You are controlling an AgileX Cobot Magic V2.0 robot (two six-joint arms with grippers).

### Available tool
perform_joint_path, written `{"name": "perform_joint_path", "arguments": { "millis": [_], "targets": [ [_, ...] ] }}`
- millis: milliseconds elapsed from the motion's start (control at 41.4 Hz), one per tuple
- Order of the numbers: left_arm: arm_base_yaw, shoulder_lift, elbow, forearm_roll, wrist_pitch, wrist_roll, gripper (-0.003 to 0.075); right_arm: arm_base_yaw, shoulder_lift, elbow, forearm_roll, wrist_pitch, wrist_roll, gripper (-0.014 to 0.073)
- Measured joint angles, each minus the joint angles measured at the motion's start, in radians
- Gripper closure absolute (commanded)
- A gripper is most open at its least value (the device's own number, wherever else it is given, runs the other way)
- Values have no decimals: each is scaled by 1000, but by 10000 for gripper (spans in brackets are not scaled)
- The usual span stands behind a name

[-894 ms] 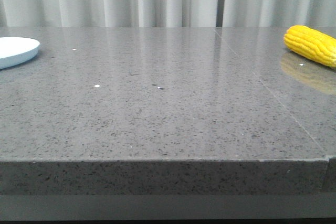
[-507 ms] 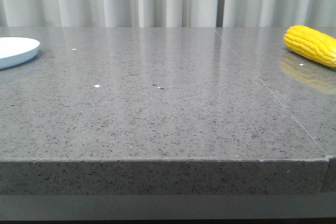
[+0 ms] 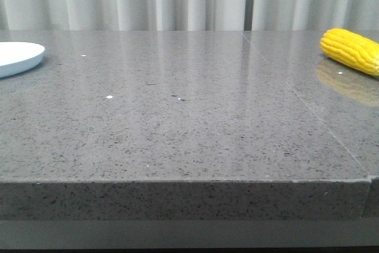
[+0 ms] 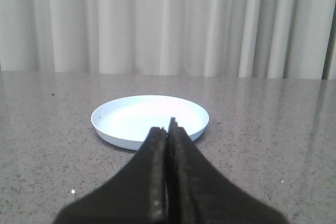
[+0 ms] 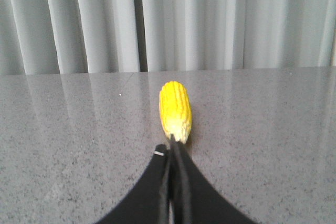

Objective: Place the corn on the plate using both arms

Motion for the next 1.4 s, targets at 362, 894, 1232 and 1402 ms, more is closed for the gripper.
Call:
{"name": "perform_joint_path", "arguments": {
  "millis": [362,894,1232,1402],
  "targets": [
    [0,48,-424,0,198,0,741,0,73,-419,0,306,2,659],
    [0,438,-753,0,587,0,741,0,491,-696,0,577,2,659],
    [0,554,-753,0,592,0,741,0,651,-696,0,596,2,659],
    [0,604,-753,0,595,0,706,0,718,-696,0,619,-1,490]
  ]
}}
